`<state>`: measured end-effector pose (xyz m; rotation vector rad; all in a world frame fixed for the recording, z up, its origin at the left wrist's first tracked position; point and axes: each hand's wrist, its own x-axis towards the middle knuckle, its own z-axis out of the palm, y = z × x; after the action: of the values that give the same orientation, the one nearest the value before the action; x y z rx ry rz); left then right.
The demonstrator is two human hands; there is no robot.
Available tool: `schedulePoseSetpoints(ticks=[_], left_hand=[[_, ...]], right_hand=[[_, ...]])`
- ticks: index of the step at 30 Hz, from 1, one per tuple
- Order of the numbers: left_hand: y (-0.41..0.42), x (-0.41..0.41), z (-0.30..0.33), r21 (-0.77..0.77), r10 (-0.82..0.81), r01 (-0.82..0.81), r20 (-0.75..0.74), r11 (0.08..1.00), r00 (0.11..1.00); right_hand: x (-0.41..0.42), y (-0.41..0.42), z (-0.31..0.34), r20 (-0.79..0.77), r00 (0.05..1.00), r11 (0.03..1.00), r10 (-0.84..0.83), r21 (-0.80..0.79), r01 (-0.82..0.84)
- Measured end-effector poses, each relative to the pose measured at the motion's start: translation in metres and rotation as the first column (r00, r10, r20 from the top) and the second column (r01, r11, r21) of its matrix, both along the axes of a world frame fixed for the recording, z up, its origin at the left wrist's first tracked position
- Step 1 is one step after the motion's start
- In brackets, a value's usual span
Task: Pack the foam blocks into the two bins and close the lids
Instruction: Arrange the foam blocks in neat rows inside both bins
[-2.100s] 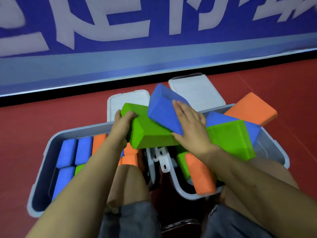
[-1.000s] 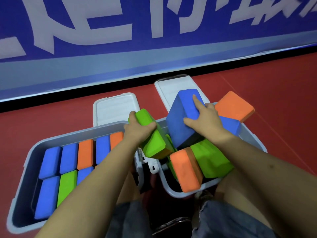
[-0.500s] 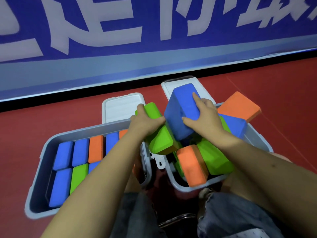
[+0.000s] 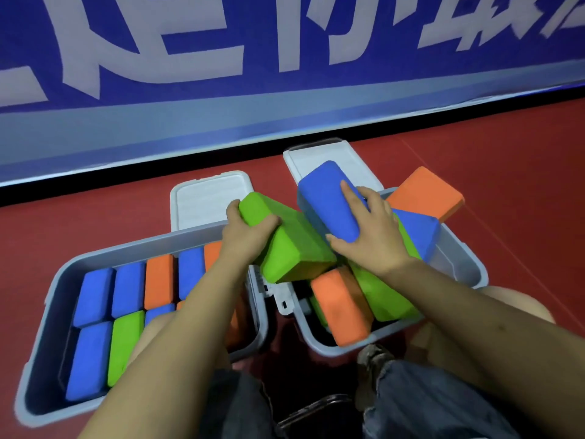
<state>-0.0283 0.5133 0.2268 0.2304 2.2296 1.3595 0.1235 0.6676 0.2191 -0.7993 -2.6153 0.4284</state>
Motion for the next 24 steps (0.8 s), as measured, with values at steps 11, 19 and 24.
schedulePoseSetpoints(ticks=[11,19,24], left_hand=[[-0.010,-0.021,0.037,-0.366,-0.143,0.090,-0.119,0.926,0.983],[-0.021,-0.013,0.055,-0.384,-0.160,0.105,-0.112,0.917,0.981],[-0.028,-0.020,0.070,-0.427,-0.187,0.097,-0.174,0.899,0.967]], right_hand=[[-0.025,-0.021,0.001,-0.104,0.992,0.935,-0.070,-0.355,0.029],[-0.022,-0.038,0.021,-0.011,1.000,0.958,-0.027,-0.287,0.023],[-0.023,-0.044,0.038,0.058,0.998,0.929,-0.028,-0.367,0.047]])
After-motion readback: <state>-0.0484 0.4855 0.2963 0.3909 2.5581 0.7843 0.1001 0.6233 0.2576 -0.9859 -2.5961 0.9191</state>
